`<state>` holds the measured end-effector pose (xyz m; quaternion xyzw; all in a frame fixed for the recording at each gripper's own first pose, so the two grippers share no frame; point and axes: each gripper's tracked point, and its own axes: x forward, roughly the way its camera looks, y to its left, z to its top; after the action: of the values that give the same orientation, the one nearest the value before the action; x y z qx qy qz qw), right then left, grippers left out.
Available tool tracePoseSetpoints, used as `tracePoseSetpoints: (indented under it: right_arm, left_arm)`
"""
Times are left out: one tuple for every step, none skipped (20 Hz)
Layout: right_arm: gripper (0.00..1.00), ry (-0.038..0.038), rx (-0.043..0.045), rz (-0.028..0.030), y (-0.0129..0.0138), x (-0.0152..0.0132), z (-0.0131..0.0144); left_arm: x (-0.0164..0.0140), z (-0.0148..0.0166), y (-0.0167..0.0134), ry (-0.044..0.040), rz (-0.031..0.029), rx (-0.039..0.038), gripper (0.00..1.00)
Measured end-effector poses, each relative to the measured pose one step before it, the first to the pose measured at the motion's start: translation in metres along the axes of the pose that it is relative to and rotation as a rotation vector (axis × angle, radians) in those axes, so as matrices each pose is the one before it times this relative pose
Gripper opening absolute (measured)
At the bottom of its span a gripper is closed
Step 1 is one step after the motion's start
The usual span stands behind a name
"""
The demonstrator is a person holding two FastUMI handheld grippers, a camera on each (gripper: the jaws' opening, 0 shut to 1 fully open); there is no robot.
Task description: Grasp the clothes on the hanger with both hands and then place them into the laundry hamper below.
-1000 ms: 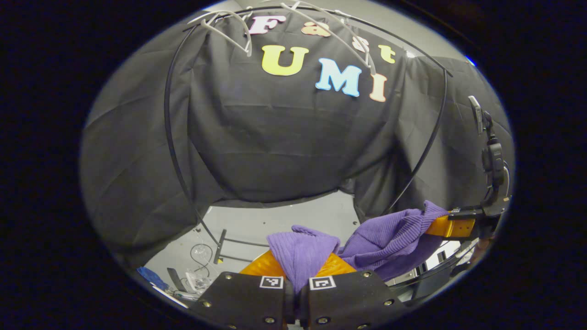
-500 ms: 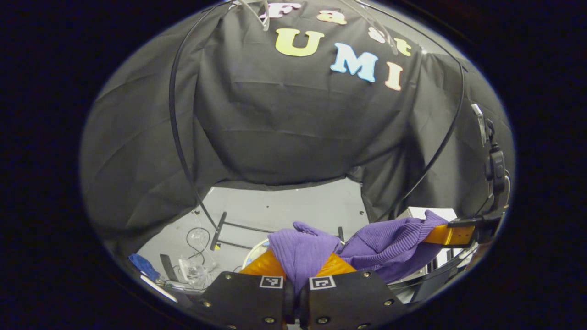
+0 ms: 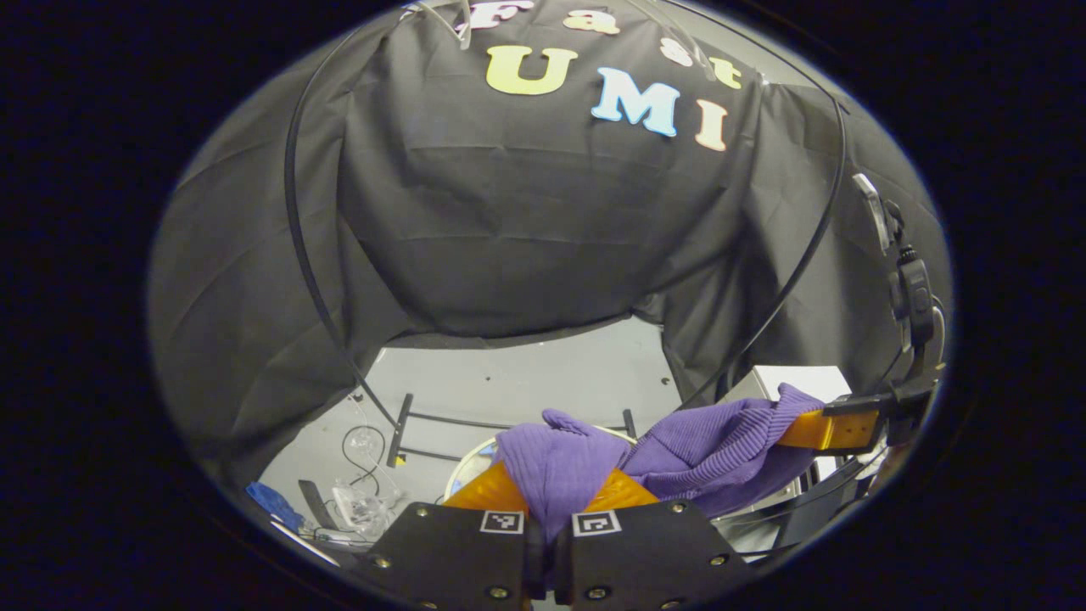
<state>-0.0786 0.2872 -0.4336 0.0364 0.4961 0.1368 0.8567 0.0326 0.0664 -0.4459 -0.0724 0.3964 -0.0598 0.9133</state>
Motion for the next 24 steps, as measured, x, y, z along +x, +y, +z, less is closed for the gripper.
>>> tracePoseSetpoints:
  right_arm:
    - [0.02, 0.00554, 0.00106, -0.00275, -0.00021, 0.00076, -0.00178]
    - [0.03, 0.00506, 0.00053, -0.00261, -0.00104, -0.00009, -0.00153]
    - [0.03, 0.00582, -0.00092, -0.00110, 0.00048, 0.00009, -0.00277]
    - [0.03, 0.00851, -0.00455, -0.00215, -0.00036, -0.00007, -0.00246]
    - [0.03, 0.01194, -0.00613, -0.00340, -0.00004, -0.00016, -0.00385]
    - [0.04, 0.00606, -0.00505, -0.00283, 0.00027, -0.00084, -0.00176]
    - [0.05, 0.00307, -0.00205, -0.00195, 0.00004, -0.00085, -0.00189]
    - [0.05, 0.00404, 0.00027, -0.00288, 0.00065, -0.00149, -0.00088]
    - [0.05, 0.00208, 0.00311, -0.00287, -0.00022, -0.00153, -0.00193]
    - [0.06, 0.00158, 0.00687, -0.00648, -0.00081, -0.00181, -0.00086]
    - [0.07, 0.00168, 0.00739, -0.00534, -0.00055, -0.00156, -0.00220]
    - [0.07, 0.00339, 0.00022, -0.00382, -0.00101, -0.00235, -0.00193]
    - [0.07, 0.00858, -0.00823, 0.00157, 0.00107, -0.00139, -0.00276]
    - [0.08, 0.00648, -0.01264, 0.00468, 0.00057, -0.00231, -0.00164]
    - [0.07, 0.00370, -0.00446, 0.00518, -0.00057, -0.00156, -0.00246]
    - [0.10, -0.00025, 0.00509, 0.00437, -0.00017, -0.00253, -0.00074]
    - [0.08, -0.00186, 0.00811, 0.00636, 0.00033, -0.00335, -0.00142]
    - [0.13, 0.00196, -0.00118, 0.00415, -0.00094, -0.00392, -0.00039]
    - [0.20, -0.00415, -0.00827, 0.00958, 0.00105, -0.00388, 0.00000]
    - [0.24, -0.00856, -0.01410, 0.00530, -0.00136, -0.00403, 0.00267]
    - [0.38, -0.00845, -0.00384, -0.00387, -0.00433, -0.00528, 0.00204]
    - [0.53, -0.01705, 0.01242, -0.00606, -0.00479, -0.00409, 0.00362]
    - [0.68, -0.02275, 0.01830, -0.00698, -0.00424, -0.00584, 0.00376]
    - [0.82, -0.02443, 0.01733, -0.00998, -0.00520, -0.00614, 0.00764]
  left_arm:
    - [0.00159, -0.00018, -0.00014, 0.00202, 0.00056, -0.00076, 0.06]
    - [0.00048, -0.00126, 0.00015, -0.00115, 0.00142, -0.00116, 0.06]
    - [0.00116, -0.00008, 0.00106, -0.00068, 0.00344, -0.00016, 0.06]
    - [0.00028, -0.00096, 0.00257, 0.00013, 0.00657, 0.00008, 0.06]
    - [-0.00002, -0.00025, 0.00239, -0.00008, 0.00489, -0.00119, 0.10]
    - [-0.00137, -0.00170, -0.00019, 0.00043, 0.00317, -0.00206, 0.06]
    - [-0.00097, -0.00031, 0.00267, -0.00153, 0.00520, 0.00001, 0.06]
    - [-0.00242, -0.00226, 0.00168, 0.00089, 0.00540, 0.00026, 0.06]
    - [-0.00129, -0.00170, 0.00305, 0.00368, 0.00202, 0.00232, 0.06]
    - [0.00005, -0.00822, 0.00281, 0.00123, 0.00159, 0.00145, 0.07]
    - [0.00073, -0.00395, 0.00175, 0.00304, -0.00099, 0.00085, 0.02]
    - [-0.00111, -0.00260, 0.00063, 0.00027, -0.00311, 0.00246, 0.02]
    - [0.00187, -0.00325, -0.00067, 0.00235, -0.00893, 0.00704, 0.07]
    - [-0.00268, -0.00633, -0.00123, 0.00647, -0.00157, 0.01403, 0.08]
    - [-0.00026, -0.00353, 0.00036, 0.00326, 0.00116, 0.01520, 0.11]
    - [0.00116, -0.00363, 0.00008, 0.00472, -0.00201, 0.01019, 0.08]
    - [-0.00032, -0.00275, -0.00248, 0.00119, -0.01069, 0.00309, 0.08]
    - [-0.00061, -0.00216, 0.00057, 0.00351, 0.00258, 0.00250, 0.11]
    - [-0.00044, -0.00037, -0.00102, 0.00315, -0.00070, -0.00210, 0.13]
    - [-0.00165, 0.00131, -0.00147, -0.00593, 0.00116, -0.00133, 0.31]
    - [-0.00298, 0.00682, -0.00244, -0.01291, 0.00062, 0.00267, 0.48]
    - [-0.00483, 0.00752, -0.00125, -0.01441, 0.00473, 0.01016, 0.65]
    - [-0.00390, 0.00588, -0.00047, -0.00935, 0.01012, 0.01285, 0.83]
    - [-0.00540, 0.00676, 0.00132, -0.01004, 0.01907, 0.01553, 1.00]
